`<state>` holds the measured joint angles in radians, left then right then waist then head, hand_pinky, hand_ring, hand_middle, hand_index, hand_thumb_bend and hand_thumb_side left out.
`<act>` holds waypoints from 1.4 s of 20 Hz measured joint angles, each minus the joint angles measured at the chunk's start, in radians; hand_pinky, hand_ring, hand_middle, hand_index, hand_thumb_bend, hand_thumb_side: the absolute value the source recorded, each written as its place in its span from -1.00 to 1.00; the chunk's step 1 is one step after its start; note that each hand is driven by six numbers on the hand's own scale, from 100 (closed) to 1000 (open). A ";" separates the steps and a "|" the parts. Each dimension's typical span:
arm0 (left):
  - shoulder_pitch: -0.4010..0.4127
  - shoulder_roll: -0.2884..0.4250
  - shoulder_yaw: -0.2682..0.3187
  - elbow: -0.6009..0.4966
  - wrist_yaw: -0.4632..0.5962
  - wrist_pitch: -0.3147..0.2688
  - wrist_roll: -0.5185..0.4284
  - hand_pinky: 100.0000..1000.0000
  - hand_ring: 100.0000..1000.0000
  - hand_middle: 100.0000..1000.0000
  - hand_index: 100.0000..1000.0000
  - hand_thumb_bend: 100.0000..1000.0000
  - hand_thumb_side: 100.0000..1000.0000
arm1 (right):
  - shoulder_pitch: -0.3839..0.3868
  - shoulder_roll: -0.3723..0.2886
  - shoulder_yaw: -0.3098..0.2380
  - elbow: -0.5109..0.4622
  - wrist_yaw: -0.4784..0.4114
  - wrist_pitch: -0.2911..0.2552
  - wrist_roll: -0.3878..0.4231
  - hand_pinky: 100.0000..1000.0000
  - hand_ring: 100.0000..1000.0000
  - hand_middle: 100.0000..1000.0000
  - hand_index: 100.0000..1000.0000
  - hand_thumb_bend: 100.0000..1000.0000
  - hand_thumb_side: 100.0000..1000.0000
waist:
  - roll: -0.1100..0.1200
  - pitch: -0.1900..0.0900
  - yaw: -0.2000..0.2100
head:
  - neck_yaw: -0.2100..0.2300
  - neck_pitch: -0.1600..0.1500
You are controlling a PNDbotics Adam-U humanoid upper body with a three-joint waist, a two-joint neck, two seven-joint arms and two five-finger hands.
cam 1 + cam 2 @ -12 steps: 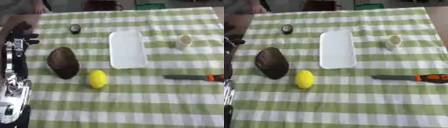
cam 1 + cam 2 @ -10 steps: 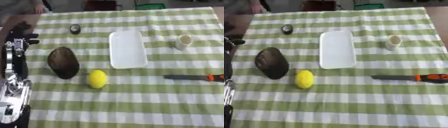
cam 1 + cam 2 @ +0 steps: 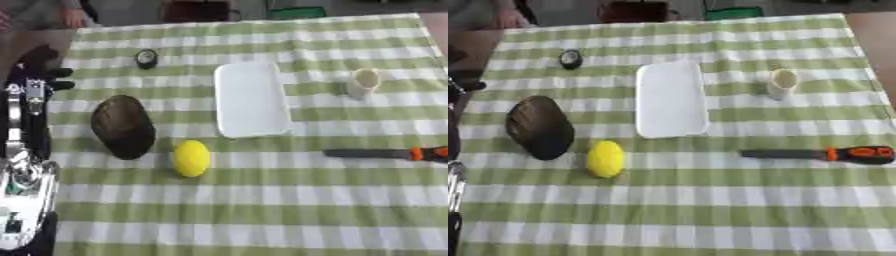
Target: Pick up objects on the table and place them in the box.
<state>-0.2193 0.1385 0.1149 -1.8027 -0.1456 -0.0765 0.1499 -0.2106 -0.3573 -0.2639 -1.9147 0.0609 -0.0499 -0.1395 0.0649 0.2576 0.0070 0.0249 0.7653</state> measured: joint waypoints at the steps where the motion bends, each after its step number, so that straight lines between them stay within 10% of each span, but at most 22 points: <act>1: 0.000 0.000 0.000 -0.001 -0.002 0.001 -0.001 0.22 0.29 0.48 0.67 0.18 0.76 | 0.000 0.000 0.000 0.000 0.000 0.000 0.000 0.06 0.28 0.38 0.59 -0.27 0.38 | 0.000 0.000 0.000 | 0.000 0.000; 8: 0.000 0.000 0.000 -0.003 -0.008 0.005 -0.003 0.21 0.29 0.48 0.68 0.22 0.74 | 0.000 0.000 0.000 0.000 0.000 0.000 -0.001 0.06 0.29 0.38 0.60 -0.26 0.38 | 0.000 -0.003 0.000 | 0.000 0.000; 11: -0.003 0.006 0.000 -0.003 -0.047 0.022 -0.024 0.32 0.41 0.58 0.76 0.67 0.53 | 0.000 0.000 0.000 0.000 0.001 0.000 -0.001 0.06 0.29 0.38 0.60 -0.26 0.38 | 0.000 -0.004 -0.001 | 0.000 0.000; 28: -0.143 0.170 -0.097 0.022 -0.814 0.197 -0.577 0.40 0.46 0.59 0.82 0.94 0.16 | 0.001 0.000 0.000 0.000 0.001 0.003 0.003 0.07 0.28 0.39 0.60 -0.26 0.39 | -0.001 -0.010 -0.018 | 0.001 -0.001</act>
<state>-0.3618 0.3084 0.0179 -1.7810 -0.9598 0.1204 -0.4267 -0.2100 -0.3573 -0.2643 -1.9151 0.0621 -0.0473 -0.1364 0.0635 0.2474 -0.0106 0.0257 0.7646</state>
